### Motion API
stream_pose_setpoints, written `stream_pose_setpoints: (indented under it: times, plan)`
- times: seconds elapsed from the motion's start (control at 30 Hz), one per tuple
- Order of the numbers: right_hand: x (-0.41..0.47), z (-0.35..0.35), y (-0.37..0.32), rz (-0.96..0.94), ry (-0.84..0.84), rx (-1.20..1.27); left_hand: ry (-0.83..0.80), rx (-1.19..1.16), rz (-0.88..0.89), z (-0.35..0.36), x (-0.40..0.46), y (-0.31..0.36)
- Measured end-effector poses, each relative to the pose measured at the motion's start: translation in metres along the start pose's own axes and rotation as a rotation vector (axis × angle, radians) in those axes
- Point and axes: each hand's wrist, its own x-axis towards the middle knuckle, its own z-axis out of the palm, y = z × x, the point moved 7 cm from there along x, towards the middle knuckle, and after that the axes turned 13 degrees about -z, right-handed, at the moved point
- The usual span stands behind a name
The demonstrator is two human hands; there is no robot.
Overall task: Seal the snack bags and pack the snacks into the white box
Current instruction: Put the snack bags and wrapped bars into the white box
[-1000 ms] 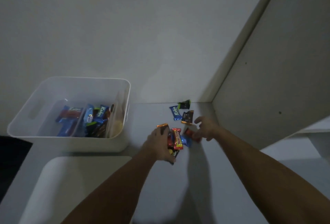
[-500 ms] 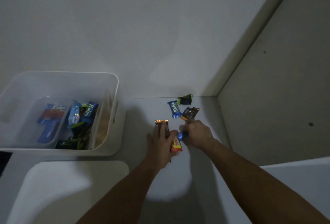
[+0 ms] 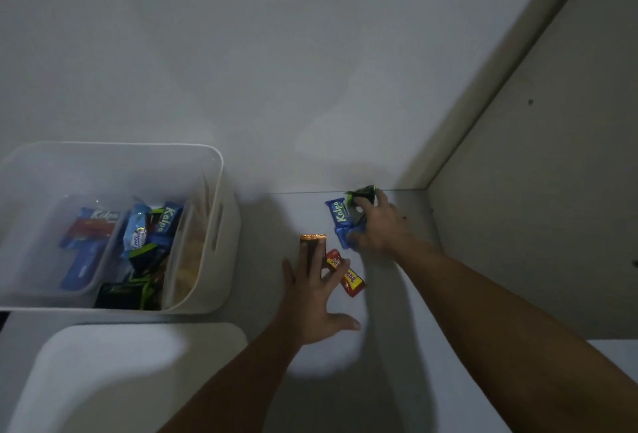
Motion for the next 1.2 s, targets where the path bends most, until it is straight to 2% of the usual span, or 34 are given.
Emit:
stream_pose_setpoints:
  times: [0.13, 0.27, 0.47, 0.6, 0.83, 0.93, 1.03, 1.2]
  plan:
    - [0.014, 0.017, -0.008, -0.033, -0.141, -0.066, 0.06, 0.071, 0.074, 0.009, 0.002, 0.003]
    - [0.023, 0.026, -0.01, -0.033, -0.164, -0.186, 0.122, 0.133, 0.101, 0.011, 0.004, 0.004]
    - [0.014, 0.018, -0.006, -0.117, 0.005, -0.189, 0.274, 0.039, -0.005, -0.004, 0.007, -0.004]
    - [0.0, 0.02, 0.009, -0.097, 0.078, -0.044, 0.386, -0.087, -0.023, -0.01, 0.004, -0.008]
    - [-0.027, 0.016, 0.015, -0.02, 0.225, 0.183, 0.391, -0.315, 0.047, -0.028, -0.005, -0.014]
    - [-0.034, 0.001, 0.005, 0.0, 0.218, 0.228, 0.42, -0.335, 0.096, -0.046, -0.011, -0.012]
    - [-0.04, -0.025, -0.013, -0.007, 0.301, 0.314, 0.444, -0.369, 0.126, -0.067, -0.016, -0.009]
    - [-0.06, -0.079, -0.066, -0.075, 0.349, 0.36, 0.573, -0.508, 0.158, -0.127, -0.034, -0.007]
